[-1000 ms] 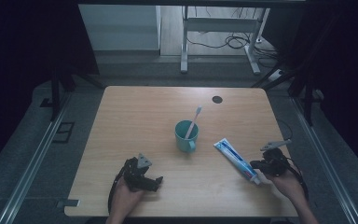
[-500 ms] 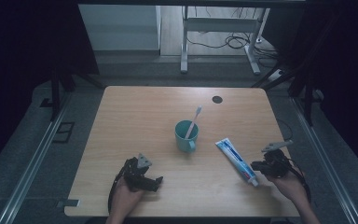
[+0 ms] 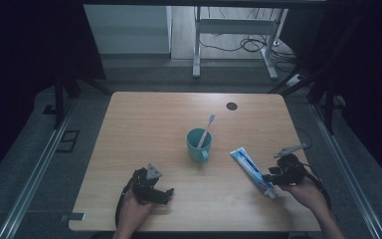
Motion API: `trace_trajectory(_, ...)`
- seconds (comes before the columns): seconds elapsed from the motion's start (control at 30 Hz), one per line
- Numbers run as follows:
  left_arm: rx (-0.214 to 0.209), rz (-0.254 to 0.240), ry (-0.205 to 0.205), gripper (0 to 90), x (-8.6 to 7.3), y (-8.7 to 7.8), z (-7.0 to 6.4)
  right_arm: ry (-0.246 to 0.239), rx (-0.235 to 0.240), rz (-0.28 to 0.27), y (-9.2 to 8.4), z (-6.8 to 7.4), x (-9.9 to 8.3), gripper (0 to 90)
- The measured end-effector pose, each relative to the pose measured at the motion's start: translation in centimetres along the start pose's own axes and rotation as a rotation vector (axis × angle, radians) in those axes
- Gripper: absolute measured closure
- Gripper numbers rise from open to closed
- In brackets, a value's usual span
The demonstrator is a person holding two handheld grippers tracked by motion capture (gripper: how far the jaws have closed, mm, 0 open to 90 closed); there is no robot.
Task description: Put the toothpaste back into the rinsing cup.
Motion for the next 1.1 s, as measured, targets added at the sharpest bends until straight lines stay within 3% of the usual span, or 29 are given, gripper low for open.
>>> trace_trajectory(0.47, 0.000, 0.000, 0.001, 0.0, 0.0, 0.0, 0.0, 0.015, 0.016, 0.104, 2.2, 0.2, 1.2, 39.6)
trace_trajectory(1.1, 0.000, 0.000, 0.001, 0.0, 0.0, 0.0, 0.0, 0.047, -0.030, 0.241, 4.6, -0.4, 2.3, 41.8)
Point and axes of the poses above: each handheld gripper's, and its own axes: y roughly forward along the jaws, x roughly out of its top, z roughly to its left, the point moved 9 cm from there along y, roughly forward along the jaws, and after that the axes turned 15 degrees about x, right-handed, at the moved point
